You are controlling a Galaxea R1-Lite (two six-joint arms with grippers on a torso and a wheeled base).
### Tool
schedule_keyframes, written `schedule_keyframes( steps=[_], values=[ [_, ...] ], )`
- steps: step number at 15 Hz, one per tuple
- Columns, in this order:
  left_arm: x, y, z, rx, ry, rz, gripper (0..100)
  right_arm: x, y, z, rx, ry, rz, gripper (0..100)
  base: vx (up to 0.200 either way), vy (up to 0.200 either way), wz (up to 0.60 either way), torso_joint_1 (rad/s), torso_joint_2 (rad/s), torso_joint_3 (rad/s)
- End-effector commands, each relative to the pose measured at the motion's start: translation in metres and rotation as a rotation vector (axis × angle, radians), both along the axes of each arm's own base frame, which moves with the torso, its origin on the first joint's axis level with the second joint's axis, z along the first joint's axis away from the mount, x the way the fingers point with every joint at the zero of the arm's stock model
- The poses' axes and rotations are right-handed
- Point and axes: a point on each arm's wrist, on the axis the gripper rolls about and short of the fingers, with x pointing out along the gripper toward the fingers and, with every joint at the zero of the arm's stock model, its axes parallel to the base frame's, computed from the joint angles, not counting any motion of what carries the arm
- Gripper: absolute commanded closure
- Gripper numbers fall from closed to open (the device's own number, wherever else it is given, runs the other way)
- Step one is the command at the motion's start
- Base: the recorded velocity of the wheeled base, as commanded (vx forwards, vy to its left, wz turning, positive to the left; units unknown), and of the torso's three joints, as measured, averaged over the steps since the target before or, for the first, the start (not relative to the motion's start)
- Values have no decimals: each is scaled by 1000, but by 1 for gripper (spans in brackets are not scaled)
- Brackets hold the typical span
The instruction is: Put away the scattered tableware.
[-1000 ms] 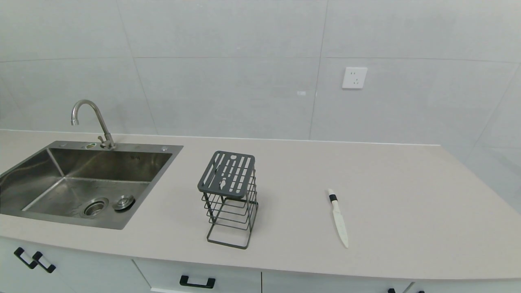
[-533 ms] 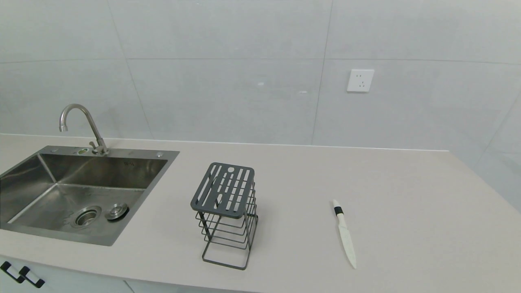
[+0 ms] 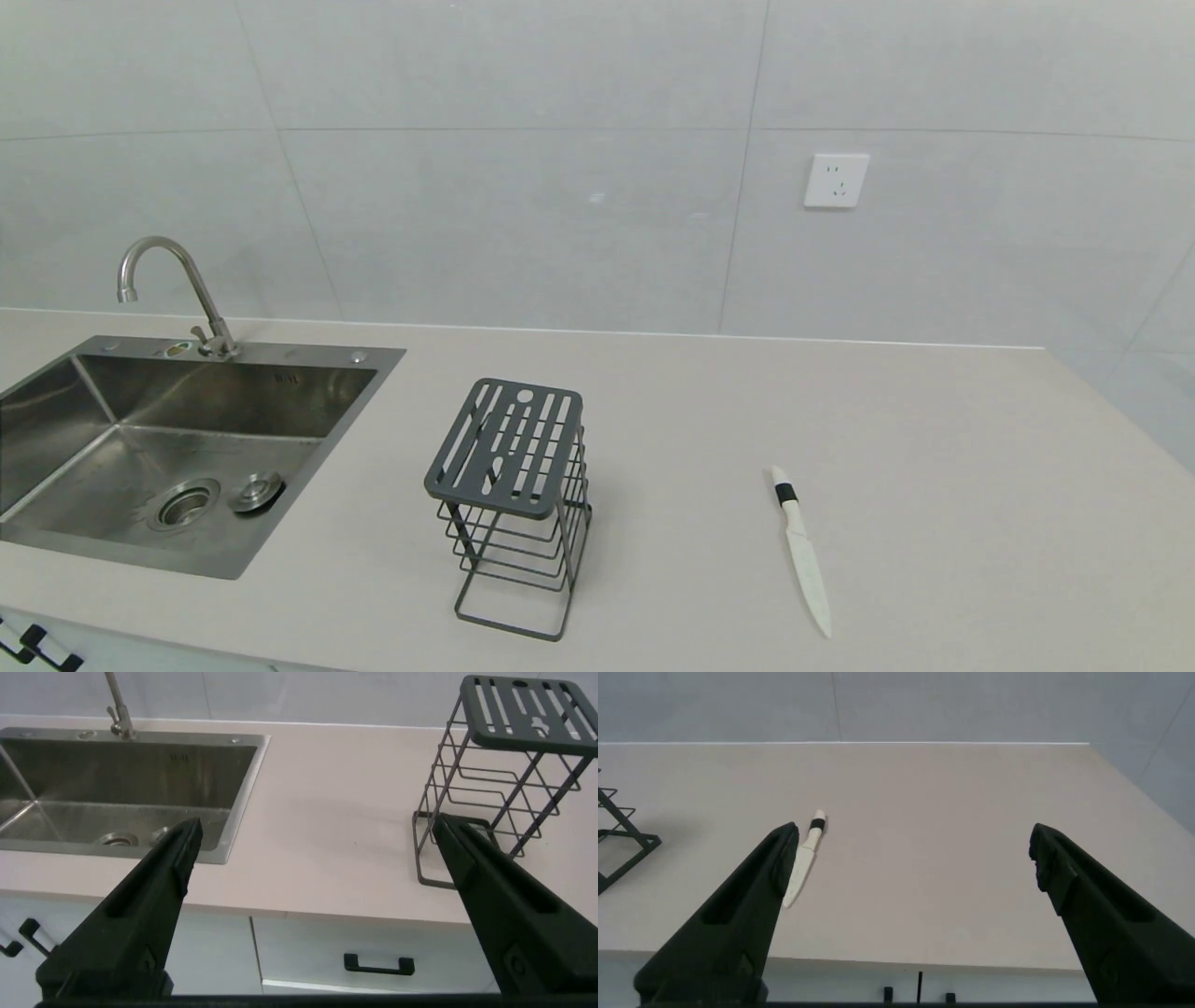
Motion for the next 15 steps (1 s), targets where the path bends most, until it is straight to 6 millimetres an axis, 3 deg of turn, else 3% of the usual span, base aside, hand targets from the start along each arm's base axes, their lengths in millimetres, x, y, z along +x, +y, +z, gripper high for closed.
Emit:
schedule_keyframes(
  steps=[1,12,15],
  values=[
    [0,0,0,0,1,0,0,0,0,0,0,0,0,0,0,0,0,-22,56,32],
    [0,0,0,1,-1,-1,0,0,0,0,-7,2,0,0,0,0,0,0,0,0],
    [0,0,0,0,-2,-1,0,-1,0,20,-11,-199,1,0,0,0,0,0,0,0]
  ],
)
